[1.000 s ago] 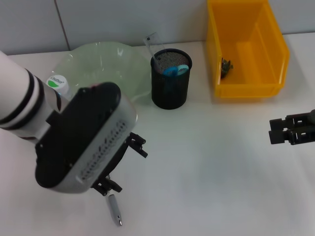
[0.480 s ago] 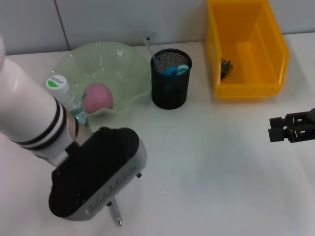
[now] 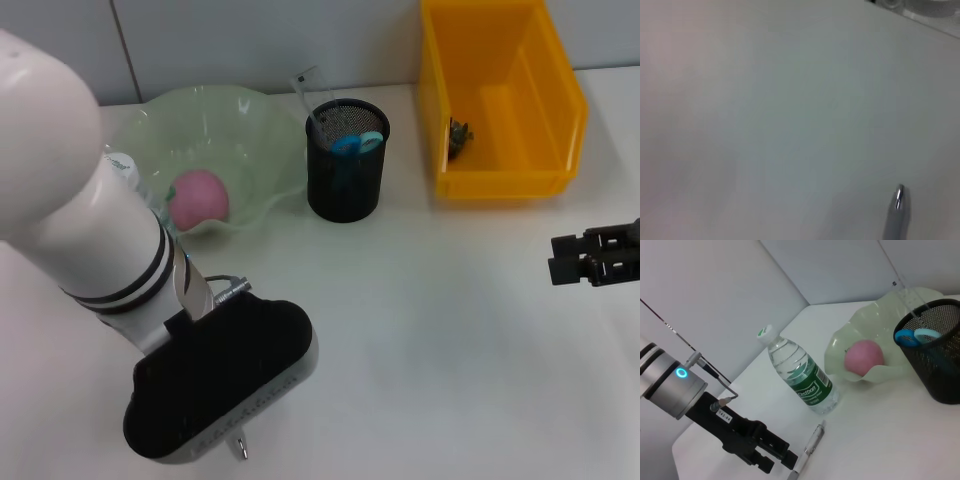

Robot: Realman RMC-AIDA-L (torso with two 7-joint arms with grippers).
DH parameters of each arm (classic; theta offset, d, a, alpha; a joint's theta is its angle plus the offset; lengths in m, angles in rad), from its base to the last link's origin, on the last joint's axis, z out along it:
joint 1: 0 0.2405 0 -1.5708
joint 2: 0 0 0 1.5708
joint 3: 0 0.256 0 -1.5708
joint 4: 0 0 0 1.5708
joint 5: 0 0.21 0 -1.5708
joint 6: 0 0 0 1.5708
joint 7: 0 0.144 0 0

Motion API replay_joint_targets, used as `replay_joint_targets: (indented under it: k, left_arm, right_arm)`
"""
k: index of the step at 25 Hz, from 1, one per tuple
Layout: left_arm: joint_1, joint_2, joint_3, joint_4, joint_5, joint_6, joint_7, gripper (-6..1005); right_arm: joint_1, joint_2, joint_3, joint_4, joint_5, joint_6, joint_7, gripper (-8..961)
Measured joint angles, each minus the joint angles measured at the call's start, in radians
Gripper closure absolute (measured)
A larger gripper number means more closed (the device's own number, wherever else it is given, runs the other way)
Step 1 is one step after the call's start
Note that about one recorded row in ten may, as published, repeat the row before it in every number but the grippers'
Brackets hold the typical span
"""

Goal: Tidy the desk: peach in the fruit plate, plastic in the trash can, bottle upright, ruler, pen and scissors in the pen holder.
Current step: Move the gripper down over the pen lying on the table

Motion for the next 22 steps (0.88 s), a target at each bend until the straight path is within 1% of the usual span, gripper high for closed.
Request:
replay_joint_targets:
  k: [8, 19, 22]
  left_arm:
    - [-0.025, -0.005, 0.038, -0.072, 0.031, -0.046, 0.007, 202]
    - [-0.024, -0.007, 0.057, -0.055, 0.044, -0.032, 0.013, 202]
    - [-0.024, -0.007, 0.063, -0.052, 0.045, -0.028, 0.013, 223]
  right_arm:
    - [0.006, -0.002, -0.010, -0.001, -0.006, 0.001, 0.000, 195]
    - [0.007, -0.002, -0.011, -0.001, -0.023, 0.008, -0.008, 195]
    - [0.007, -0.002, -0.011, -0.001, -0.024, 0.005, -0.008, 195]
